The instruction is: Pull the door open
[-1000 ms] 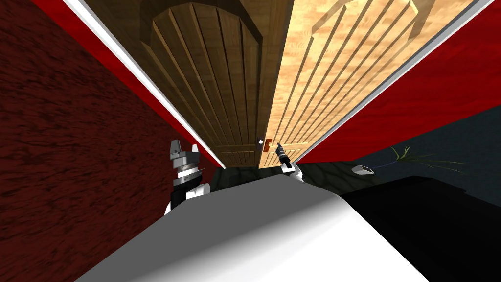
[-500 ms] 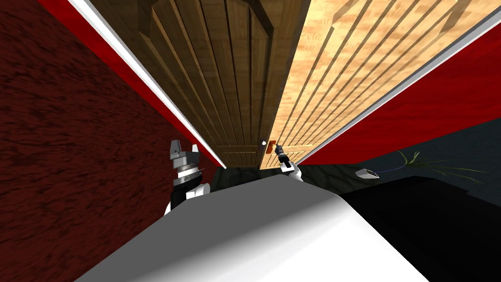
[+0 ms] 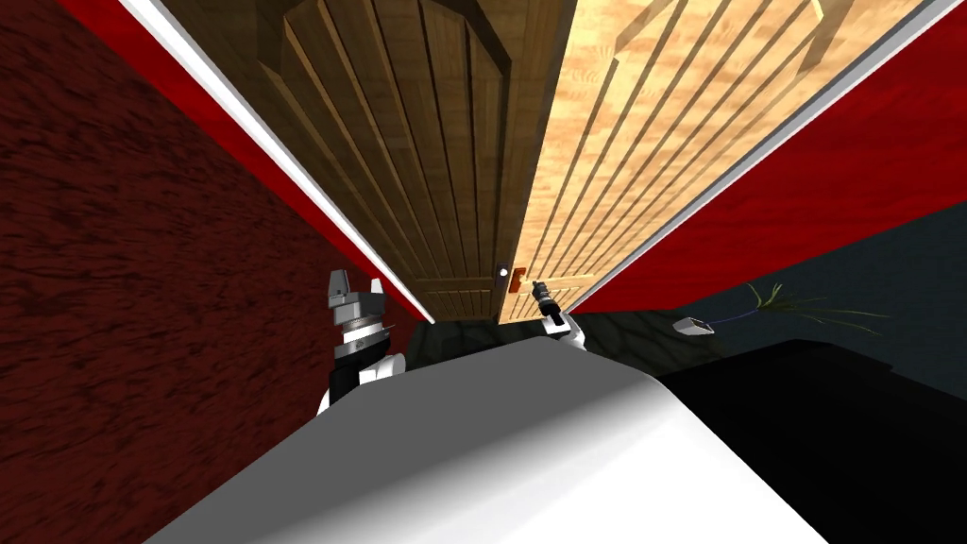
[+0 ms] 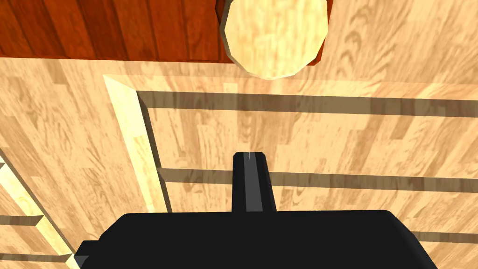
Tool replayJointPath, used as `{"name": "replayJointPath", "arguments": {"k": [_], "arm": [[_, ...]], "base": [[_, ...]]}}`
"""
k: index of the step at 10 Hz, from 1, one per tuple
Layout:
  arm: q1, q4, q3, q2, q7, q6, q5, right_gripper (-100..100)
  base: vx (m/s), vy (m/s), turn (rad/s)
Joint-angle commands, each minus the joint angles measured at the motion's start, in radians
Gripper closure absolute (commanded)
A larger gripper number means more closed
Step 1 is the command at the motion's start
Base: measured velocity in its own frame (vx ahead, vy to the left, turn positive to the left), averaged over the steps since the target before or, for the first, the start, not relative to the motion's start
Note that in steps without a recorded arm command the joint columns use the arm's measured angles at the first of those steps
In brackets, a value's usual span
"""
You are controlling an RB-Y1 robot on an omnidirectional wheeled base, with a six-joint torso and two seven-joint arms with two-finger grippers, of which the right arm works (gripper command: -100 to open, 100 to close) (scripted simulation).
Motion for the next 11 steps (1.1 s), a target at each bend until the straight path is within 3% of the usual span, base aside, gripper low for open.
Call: {"name": "replayJointPath", "arguments": {"k": [1,5,6,8,11], "arm": [[0.005,0.001,0.003,-0.006,-0.008,-0.004,0.001,-100],[0.02,-0.036,0.045,-0.004,-0.032,-0.02,0.013,-100],[0.018,-0.023,0.036,-0.007,-0.028,-0.021,0.01,-100],[0.029,0.007,-0.006,-0.016,-0.015,-0.011,0.002,-100],[0.015,0.017,-0.014,-0.012,-0.007,-0.009,-0.001,-100]], "base": [[-0.203,-0.015,0.001],[-0.188,0.061,0.057],[-0.074,0.048,0.011],[0.015,-0.114,-0.171],[0.157,-0.062,0.007]]}}
